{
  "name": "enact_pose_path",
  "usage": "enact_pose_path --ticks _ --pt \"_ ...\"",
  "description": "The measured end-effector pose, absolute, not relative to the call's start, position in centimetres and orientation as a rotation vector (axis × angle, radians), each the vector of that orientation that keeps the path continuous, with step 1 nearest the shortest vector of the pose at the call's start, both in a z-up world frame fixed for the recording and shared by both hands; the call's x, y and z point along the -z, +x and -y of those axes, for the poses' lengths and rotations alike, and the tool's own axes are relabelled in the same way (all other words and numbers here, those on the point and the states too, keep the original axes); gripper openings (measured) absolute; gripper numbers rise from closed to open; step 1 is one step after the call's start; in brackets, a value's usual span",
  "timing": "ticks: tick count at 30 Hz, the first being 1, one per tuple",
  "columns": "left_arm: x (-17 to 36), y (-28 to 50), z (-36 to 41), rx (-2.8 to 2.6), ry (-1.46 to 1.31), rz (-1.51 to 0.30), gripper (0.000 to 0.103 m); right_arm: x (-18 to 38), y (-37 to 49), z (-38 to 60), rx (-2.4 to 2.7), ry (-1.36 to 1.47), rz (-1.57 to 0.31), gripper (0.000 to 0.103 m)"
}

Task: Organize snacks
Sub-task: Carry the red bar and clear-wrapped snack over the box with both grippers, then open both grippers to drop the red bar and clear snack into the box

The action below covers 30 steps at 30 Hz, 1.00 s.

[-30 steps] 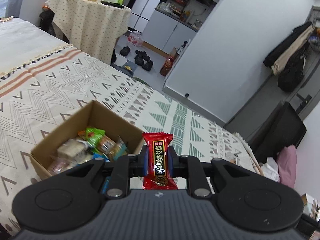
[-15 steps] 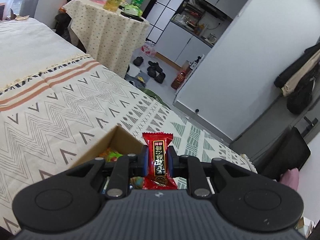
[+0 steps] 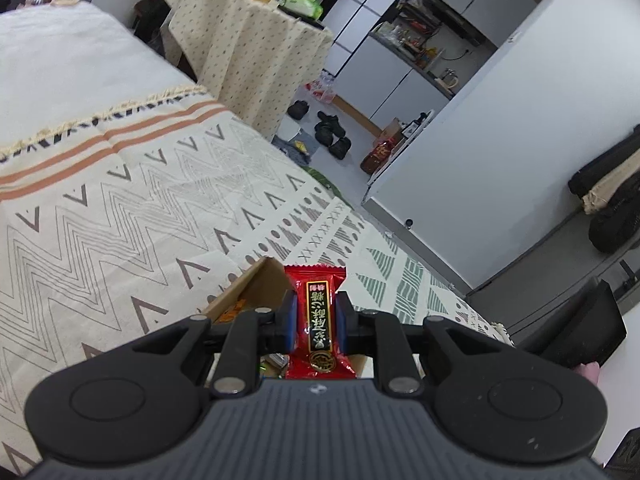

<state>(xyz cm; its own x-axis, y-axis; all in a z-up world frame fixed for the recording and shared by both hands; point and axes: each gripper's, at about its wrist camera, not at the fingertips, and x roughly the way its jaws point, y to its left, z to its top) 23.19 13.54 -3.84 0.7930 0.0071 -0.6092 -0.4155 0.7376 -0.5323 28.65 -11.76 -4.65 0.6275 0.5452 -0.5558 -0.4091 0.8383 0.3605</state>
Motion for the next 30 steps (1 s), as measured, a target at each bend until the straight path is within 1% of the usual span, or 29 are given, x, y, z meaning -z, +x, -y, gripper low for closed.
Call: enact_pose_path --ticks 12,17,19,26,29,30 --pt "7.1 25.5 -15.4 -0.304 -0.769 -0.674 0.019 6.5 30.7 8.7 -0.609 0.214 -0.756 0.017" --pt "7.8 25.5 -16.1 -0.313 -0.796 -0.691 0.019 7.2 31.0 7.8 -0.631 0.209 -0.773 0.017" --pt "8.0 25.4 -16.3 -0.329 -0.794 -0.696 0.021 7.6 31.2 7.3 -0.634 0.209 -0.785 0.017" --pt "8.2 25.1 -16.3 -0.347 -0.795 -0.711 0.022 8.4 31.5 6.9 -0.636 0.233 -0.814 0.018" --pt "8.1 25.0 -16.1 -0.36 -0.78 -0.721 0.028 8.5 31.6 6.8 -0.629 0.244 -0.82 0.018" --pt "8.1 24.9 -16.1 -0.368 -0.775 -0.725 0.032 8.5 31.7 6.7 -0.63 0.249 -0.827 0.019"
